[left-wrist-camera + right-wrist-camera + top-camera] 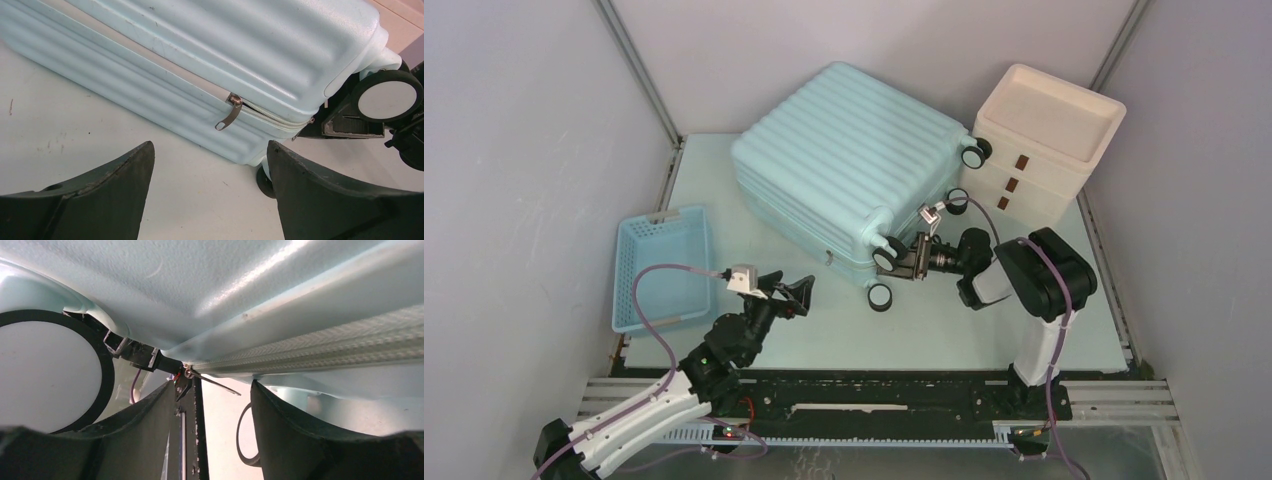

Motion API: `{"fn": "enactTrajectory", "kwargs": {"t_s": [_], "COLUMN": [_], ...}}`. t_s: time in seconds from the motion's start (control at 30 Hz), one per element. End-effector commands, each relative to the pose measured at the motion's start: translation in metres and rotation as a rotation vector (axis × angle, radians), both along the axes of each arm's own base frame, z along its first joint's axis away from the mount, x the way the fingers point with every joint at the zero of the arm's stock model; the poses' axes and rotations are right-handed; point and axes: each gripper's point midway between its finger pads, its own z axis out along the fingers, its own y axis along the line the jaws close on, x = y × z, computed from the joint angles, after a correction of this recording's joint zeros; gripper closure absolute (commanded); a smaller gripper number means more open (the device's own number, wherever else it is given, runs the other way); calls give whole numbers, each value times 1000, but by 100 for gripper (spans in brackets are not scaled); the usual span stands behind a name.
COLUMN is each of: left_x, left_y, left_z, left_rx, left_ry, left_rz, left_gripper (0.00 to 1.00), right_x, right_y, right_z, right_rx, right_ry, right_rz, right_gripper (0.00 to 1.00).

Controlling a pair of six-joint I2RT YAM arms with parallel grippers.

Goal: Open, take out, and arrange the luggage
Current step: Unzip the luggage at the center of the board.

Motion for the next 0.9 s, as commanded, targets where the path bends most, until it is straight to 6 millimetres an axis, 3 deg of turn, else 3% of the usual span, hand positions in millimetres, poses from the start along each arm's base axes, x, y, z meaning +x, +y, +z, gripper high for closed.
{"fn": "enactTrajectory", "kwargs": {"t_s": [0.0, 0.27, 0.53, 0.87], "left_x": [1, 1, 1, 3], "left_y": [3, 3, 3, 0], "left_z": [2, 1, 0, 0], "left_rx": [-6, -3, -5, 6], "left_ry": [-10, -6, -1, 9], "left_rz": [19, 17, 20, 19], "left_gripper": [13, 12, 12, 12], "right_x": [-9, -18, 0, 3], "right_y": [13, 17, 10, 8], "right_z": [21, 25, 20, 20], "right_rx": [46, 48, 40, 51], "right_ry": [-112, -143, -56, -22], "right_rz": [71, 108, 23, 12], "right_gripper": [35, 47, 52, 75]}}
